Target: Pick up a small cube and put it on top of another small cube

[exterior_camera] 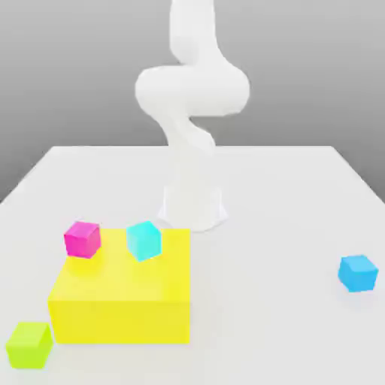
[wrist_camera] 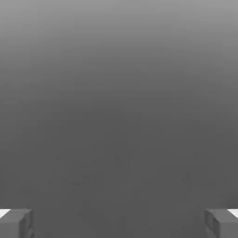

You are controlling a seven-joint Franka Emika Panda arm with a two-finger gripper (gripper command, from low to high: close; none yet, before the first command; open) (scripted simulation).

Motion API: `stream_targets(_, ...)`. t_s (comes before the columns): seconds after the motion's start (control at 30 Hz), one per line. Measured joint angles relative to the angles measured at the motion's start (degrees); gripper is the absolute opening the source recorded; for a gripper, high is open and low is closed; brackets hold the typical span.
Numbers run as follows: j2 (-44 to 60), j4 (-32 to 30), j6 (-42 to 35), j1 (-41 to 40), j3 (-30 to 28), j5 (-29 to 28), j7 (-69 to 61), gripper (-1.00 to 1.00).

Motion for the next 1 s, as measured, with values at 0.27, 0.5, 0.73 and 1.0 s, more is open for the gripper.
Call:
stream_targets(0.27, 17.1, -0.7, 5.1, -11.7, 3.5, -5.8, 19.7, 0.0)
stream_targets(0.5, 31.7, -1.3, 9.5, -18.5, 2.8, -9.8, 35.9, 0.0)
stream_targets(0.73, 45.7, -2.1, 14.5, -23.9, 0.2, -8.4, 48.3, 0.0)
stream_targets(1.0, 61.0, -2.4, 21.8, -27.7, -0.9, 0.7, 54.7, 0.0)
